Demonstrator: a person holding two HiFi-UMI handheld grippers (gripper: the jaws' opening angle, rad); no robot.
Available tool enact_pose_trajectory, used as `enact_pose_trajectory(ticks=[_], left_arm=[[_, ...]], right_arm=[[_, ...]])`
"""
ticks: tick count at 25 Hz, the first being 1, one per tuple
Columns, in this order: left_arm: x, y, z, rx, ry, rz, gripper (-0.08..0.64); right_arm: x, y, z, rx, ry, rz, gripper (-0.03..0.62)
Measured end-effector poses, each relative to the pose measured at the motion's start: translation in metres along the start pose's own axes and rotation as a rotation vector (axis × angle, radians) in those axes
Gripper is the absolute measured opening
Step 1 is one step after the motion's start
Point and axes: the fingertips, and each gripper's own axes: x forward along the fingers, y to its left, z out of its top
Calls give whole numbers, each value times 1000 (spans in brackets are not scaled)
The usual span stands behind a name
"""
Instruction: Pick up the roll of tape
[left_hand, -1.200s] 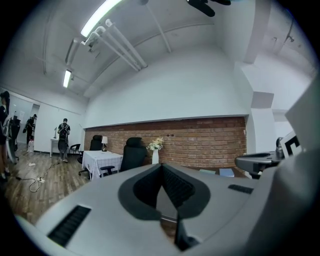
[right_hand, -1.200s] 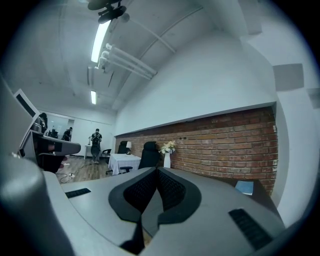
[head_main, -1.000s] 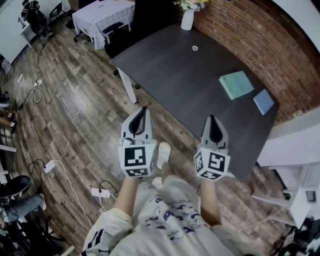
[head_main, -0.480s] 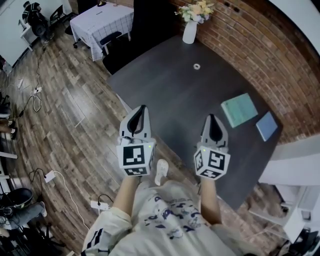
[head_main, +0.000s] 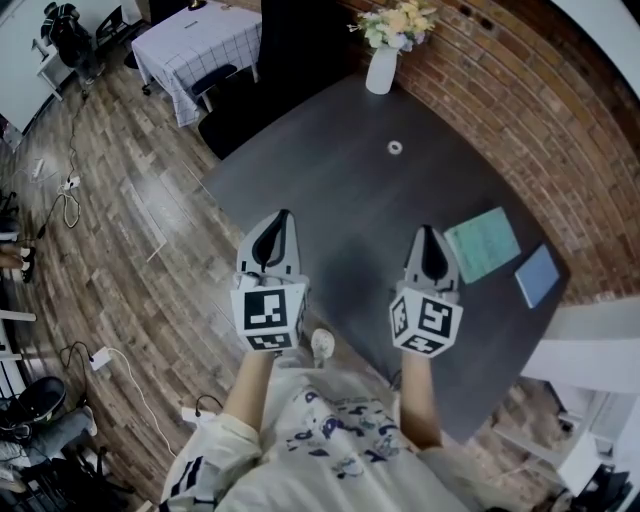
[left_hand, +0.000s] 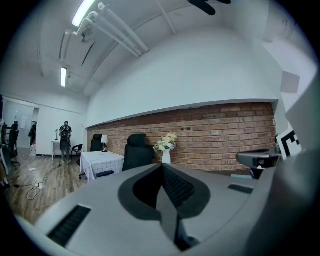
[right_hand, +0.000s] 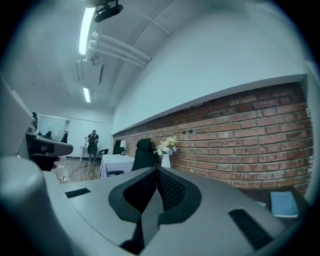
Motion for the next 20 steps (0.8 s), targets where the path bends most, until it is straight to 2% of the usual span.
enact_pose_trajectory(ticks=[10,20], left_arm=[[85,24,-6,4,37,-65,2],[209,37,-9,14,85,-215,2]], right_arm=[[76,-18,-9,39,63,-77,5],[184,-26,-13,49,114,-136,8]])
